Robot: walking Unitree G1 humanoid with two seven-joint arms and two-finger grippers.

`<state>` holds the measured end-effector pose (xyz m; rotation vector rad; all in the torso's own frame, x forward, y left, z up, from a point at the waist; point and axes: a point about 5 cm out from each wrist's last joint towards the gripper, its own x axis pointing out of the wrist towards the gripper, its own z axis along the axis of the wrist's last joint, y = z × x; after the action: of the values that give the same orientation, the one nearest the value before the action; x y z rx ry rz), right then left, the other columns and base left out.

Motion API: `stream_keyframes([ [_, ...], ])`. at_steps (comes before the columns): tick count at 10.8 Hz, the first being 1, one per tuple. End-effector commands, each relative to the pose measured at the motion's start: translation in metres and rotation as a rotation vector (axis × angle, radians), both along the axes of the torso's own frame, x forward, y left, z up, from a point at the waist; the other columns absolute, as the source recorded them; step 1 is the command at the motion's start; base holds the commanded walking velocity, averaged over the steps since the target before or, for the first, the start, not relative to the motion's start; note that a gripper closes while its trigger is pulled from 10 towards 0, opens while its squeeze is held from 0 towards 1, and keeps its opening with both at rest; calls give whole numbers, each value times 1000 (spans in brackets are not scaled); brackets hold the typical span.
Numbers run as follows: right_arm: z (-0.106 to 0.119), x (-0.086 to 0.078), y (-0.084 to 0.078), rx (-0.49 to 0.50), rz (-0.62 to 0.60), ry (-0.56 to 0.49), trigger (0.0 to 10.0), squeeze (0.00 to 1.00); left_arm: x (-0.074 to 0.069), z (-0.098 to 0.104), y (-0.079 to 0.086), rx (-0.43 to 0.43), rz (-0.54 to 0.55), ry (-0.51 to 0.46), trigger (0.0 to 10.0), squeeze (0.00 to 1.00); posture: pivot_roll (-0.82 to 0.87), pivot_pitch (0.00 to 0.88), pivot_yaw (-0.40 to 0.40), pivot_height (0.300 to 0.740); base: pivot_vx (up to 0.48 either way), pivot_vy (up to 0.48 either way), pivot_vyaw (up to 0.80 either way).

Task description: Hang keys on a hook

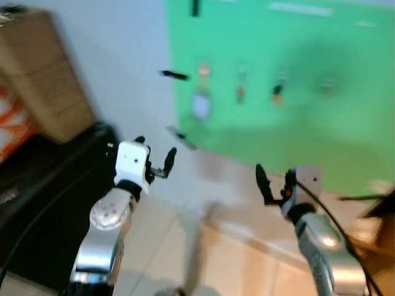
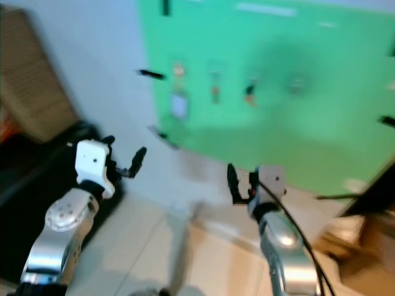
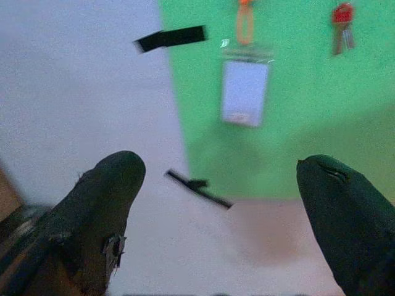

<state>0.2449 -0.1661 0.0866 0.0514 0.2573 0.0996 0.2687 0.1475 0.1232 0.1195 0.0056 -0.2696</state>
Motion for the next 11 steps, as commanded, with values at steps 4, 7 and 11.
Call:
stream_keyframes([
  [4,4,4,7,26,52,-5,10000,0,-2,-1,1,-9,7,4,10000,537,-62,0,-4,740,127,0,800],
  [7,3,2,5,19,59,1,10000,0,-3,-2,1,-12,11,8,10000,553,-69,0,-1,740,301,0,800],
  [11,3,4,4,-8,52,-5,10000,0,0,-2,2,-19,19,9,10000,561,-69,0,1,740,340,0,533],
])
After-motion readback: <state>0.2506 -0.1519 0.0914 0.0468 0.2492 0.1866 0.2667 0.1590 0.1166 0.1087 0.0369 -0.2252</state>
